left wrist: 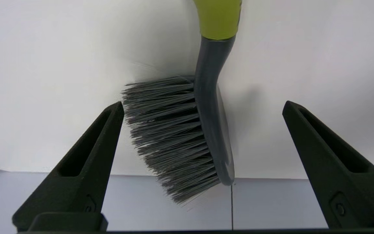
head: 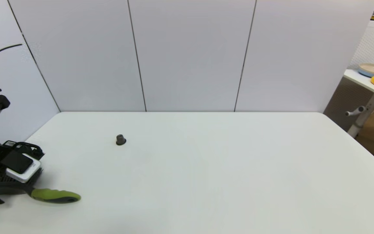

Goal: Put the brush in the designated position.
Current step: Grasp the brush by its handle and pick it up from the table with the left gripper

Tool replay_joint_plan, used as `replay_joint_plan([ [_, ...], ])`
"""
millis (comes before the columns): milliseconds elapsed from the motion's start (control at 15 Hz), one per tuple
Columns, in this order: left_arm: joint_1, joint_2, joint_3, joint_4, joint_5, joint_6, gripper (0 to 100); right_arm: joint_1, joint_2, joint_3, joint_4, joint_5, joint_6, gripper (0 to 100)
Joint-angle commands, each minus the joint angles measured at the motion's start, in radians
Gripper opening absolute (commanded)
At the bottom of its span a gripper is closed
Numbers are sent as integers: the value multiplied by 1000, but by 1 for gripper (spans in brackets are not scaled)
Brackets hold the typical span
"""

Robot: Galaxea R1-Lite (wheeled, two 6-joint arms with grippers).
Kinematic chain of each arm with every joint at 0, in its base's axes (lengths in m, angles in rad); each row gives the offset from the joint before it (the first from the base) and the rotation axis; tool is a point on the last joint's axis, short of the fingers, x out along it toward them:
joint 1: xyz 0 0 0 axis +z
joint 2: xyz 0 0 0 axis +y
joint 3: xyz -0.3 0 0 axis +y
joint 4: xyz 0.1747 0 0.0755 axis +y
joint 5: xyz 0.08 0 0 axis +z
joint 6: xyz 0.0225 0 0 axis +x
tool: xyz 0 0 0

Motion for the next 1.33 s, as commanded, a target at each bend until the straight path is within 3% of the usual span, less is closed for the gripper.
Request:
replay_joint_plan([
  [67, -8, -6, -6, 8, -3, 11, 100, 0, 1, 2, 0, 0, -1, 100],
  [1333, -38, 95, -67, 129, -47, 103, 100, 0, 1, 2, 0, 0, -1, 100],
])
